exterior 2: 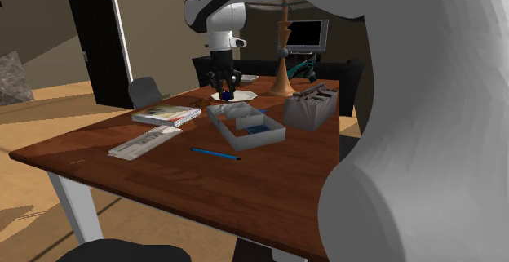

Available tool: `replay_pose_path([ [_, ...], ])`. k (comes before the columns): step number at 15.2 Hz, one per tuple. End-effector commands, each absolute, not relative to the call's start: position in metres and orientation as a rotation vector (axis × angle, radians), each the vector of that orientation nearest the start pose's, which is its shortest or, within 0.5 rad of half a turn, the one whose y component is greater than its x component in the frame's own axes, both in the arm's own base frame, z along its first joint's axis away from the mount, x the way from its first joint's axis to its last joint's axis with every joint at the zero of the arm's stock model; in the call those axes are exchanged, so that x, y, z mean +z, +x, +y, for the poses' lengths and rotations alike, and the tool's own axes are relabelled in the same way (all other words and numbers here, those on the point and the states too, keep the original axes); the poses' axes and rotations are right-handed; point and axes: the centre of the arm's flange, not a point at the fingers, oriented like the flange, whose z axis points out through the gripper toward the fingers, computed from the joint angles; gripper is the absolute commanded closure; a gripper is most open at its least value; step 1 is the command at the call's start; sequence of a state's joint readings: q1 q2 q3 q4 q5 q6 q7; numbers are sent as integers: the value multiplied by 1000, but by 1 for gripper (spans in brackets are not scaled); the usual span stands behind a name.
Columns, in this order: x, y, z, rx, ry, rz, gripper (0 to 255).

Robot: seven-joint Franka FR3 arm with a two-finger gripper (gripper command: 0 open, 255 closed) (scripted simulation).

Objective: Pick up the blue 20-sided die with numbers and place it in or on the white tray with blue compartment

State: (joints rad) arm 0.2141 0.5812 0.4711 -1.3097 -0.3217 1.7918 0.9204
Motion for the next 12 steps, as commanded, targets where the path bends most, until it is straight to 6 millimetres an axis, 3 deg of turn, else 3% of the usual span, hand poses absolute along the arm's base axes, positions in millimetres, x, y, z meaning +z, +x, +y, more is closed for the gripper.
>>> replay_pose_path([
  [1,428,625,344,-25,-3191,352,255],
  [3,428,645,322,-25,-3191,352,255],
  [12,380,645,322,-25,-3191,352,255],
])
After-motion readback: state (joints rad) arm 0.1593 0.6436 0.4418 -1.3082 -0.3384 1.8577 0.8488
